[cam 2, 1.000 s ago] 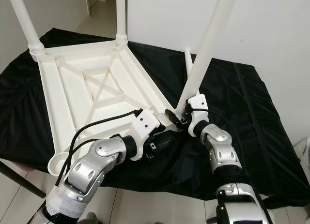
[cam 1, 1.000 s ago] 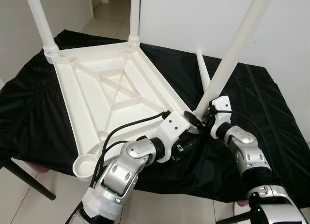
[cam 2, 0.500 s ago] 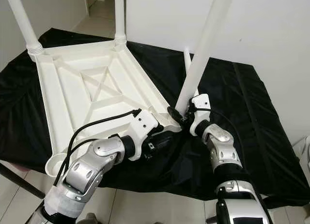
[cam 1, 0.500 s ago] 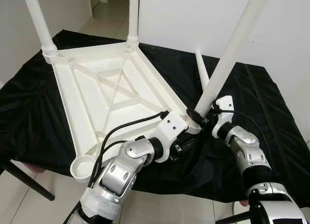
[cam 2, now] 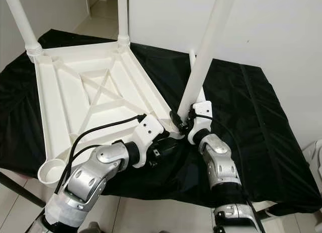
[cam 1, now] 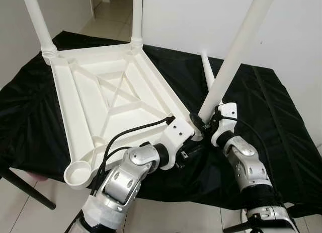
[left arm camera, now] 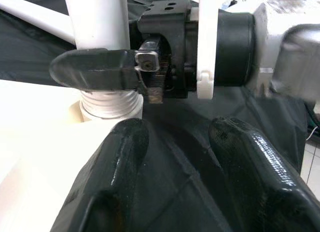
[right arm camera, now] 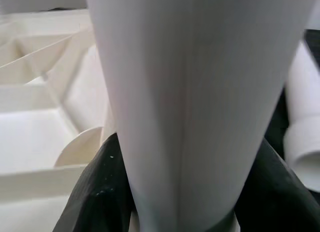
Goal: Building children table
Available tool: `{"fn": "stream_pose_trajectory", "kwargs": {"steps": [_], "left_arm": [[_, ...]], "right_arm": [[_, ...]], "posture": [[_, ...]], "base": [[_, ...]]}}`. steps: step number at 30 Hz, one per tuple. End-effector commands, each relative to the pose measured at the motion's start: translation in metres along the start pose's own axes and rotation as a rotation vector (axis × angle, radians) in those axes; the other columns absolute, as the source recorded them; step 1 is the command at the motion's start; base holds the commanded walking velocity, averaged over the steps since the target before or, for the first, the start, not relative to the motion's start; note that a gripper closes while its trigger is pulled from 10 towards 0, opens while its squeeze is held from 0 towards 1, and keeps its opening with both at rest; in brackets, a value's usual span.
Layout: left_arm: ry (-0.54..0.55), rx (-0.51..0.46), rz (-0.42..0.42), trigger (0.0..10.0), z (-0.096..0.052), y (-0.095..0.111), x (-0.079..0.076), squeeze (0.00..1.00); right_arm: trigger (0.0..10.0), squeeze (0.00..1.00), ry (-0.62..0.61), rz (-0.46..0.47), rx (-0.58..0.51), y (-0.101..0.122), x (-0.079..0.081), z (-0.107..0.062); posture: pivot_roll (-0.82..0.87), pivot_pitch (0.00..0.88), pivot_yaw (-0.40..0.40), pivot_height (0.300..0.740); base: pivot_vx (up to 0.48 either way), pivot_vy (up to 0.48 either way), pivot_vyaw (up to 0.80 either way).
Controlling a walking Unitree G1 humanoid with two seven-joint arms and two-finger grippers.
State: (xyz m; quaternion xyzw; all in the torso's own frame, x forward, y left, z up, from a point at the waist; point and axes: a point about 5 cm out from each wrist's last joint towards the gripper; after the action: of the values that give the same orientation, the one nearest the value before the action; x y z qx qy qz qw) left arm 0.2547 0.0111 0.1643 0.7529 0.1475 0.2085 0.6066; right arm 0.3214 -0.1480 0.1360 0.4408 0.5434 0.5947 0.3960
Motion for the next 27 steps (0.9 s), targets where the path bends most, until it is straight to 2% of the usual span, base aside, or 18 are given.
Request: {"fn": "stream_pose_trajectory", "kwargs": {"steps": [1,4,6,7,9,16,17,19,20,21,22,27], "left_arm": [[-0.008,0.003,-0.001,10.0,0.001,0.000,-0.004,0.00],[-0.010,0.002,0.000,10.0,0.001,0.001,-0.004,0.00],[-0.012,0.001,0.000,10.0,0.001,0.001,-0.004,0.00],[-0.012,0.001,0.000,10.0,0.001,0.001,-0.004,0.00],[-0.012,0.000,0.001,10.0,0.002,0.001,-0.004,0.00],[-0.014,-0.001,0.002,10.0,0.002,0.001,-0.004,0.00],[-0.014,-0.002,0.002,10.0,0.002,0.001,-0.004,0.00],[-0.014,0.000,0.003,10.0,0.002,0.001,-0.004,0.00],[-0.014,0.001,0.003,10.0,0.002,0.001,-0.004,0.00],[-0.014,0.001,0.003,10.0,0.002,0.001,-0.004,0.00],[-0.014,0.001,0.003,10.0,0.002,0.001,-0.004,0.00],[-0.013,0.001,0.003,10.0,0.002,0.001,-0.004,0.00]], "right_arm": [[0.0,0.00,-0.109,0.016,0.070,-0.014,-0.001,-0.006],[0.0,0.00,-0.181,0.006,0.068,-0.014,-0.001,-0.009],[0.0,0.00,-0.348,-0.008,0.067,-0.014,-0.001,-0.019],[0.0,0.00,-0.348,-0.008,0.067,-0.014,-0.001,-0.019],[0.0,0.00,-0.426,-0.009,0.061,-0.012,0.002,-0.026],[0.0,0.00,-0.438,0.017,0.082,-0.011,0.004,-0.027],[10.0,0.00,-0.441,0.016,0.086,-0.010,0.005,-0.027],[10.0,0.00,-0.446,0.012,0.077,-0.008,0.005,-0.026],[10.0,0.16,-0.447,0.021,0.076,-0.007,0.005,-0.026],[10.0,0.16,-0.454,0.017,0.074,-0.007,0.005,-0.026],[10.0,1.00,-0.460,0.014,0.074,-0.006,0.004,-0.026],[10.0,1.00,-0.410,0.027,0.043,-0.001,0.004,-0.023]], "posture": [[0.13,0.056,-0.105,0.740],[0.13,0.056,-0.105,0.740],[0.13,0.054,-0.107,0.740],[0.13,0.054,-0.107,0.740],[0.13,0.053,-0.106,0.740],[0.13,0.053,-0.106,0.740],[0.13,0.053,-0.107,0.740],[0.13,0.052,-0.107,0.740],[0.13,0.052,-0.107,0.740],[0.13,0.051,-0.107,0.740],[0.13,0.051,-0.107,0.740],[0.13,0.051,-0.106,0.740]], "base": [[0.000,0.000,0.00],[0.000,0.000,0.00],[0.000,0.000,0.00],[0.000,0.000,0.00],[0.000,0.000,0.00],[0.000,0.000,0.00],[0.000,0.000,0.00],[0.000,0.000,0.00],[0.000,0.000,0.00],[0.000,0.000,0.00],[0.000,0.000,0.00],[0.000,0.000,0.00]]}}
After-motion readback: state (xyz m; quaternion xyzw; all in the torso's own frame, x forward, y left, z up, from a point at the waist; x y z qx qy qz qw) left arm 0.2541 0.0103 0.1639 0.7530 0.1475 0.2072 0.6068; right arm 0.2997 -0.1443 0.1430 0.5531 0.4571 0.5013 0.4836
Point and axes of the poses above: a point about 5 cm out from each wrist's last joint towards the gripper, its own z axis pointing out of the wrist towards the gripper, its own y axis along the axis of the wrist's last joint, x = y × z, and after that the axes turned 3 degrees about z, right-handed
